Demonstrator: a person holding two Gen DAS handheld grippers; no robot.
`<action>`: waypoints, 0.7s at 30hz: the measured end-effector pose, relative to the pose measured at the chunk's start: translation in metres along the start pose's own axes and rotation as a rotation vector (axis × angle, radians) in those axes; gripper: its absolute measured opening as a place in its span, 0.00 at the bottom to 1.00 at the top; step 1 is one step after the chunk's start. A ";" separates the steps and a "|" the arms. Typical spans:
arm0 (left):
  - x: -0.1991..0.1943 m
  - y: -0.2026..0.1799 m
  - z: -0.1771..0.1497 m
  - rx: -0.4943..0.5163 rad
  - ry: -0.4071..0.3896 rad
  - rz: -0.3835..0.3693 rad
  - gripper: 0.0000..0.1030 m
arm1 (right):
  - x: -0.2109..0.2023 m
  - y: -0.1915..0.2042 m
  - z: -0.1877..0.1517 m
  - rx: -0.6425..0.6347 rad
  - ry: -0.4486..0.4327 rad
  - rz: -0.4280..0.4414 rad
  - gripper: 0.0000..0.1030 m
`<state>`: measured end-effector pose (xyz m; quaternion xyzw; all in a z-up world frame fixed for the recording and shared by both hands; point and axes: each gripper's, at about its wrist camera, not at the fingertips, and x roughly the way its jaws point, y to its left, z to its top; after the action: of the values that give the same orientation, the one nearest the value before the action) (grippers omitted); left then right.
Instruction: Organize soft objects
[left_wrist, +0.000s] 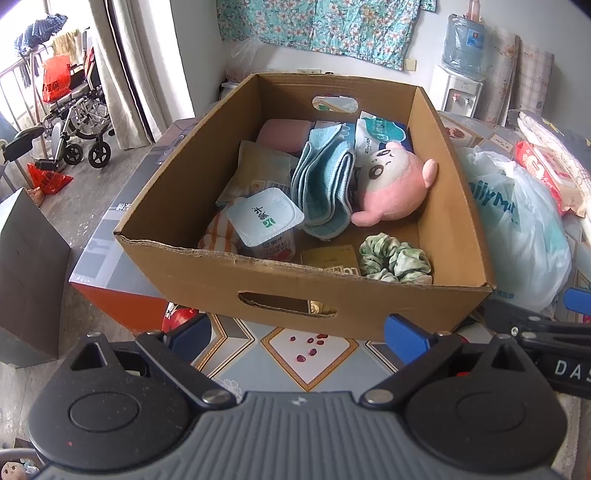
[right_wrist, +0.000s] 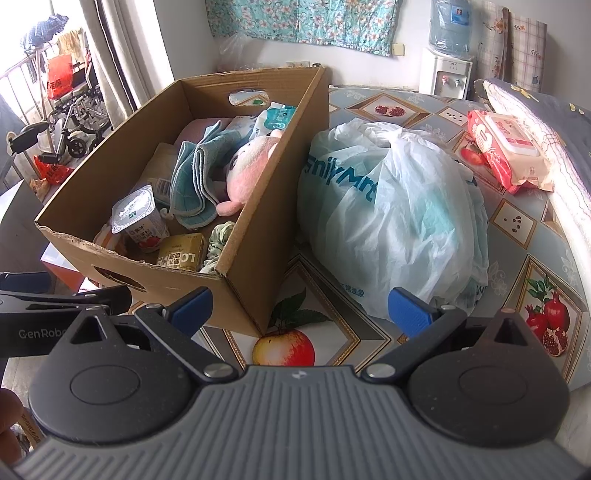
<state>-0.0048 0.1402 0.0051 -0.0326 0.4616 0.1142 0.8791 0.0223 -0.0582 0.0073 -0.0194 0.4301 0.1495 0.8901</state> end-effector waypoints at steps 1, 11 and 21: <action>0.000 0.000 0.000 -0.001 0.001 0.000 0.98 | 0.000 0.000 0.000 0.001 0.001 0.001 0.99; 0.001 0.001 0.001 -0.003 0.003 0.002 0.97 | 0.002 0.001 0.002 0.006 0.006 0.007 0.99; 0.001 0.001 0.002 -0.005 0.007 -0.001 0.97 | 0.003 0.000 0.002 0.008 0.008 0.007 0.99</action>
<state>-0.0033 0.1416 0.0052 -0.0352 0.4646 0.1149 0.8773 0.0257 -0.0575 0.0058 -0.0149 0.4344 0.1509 0.8879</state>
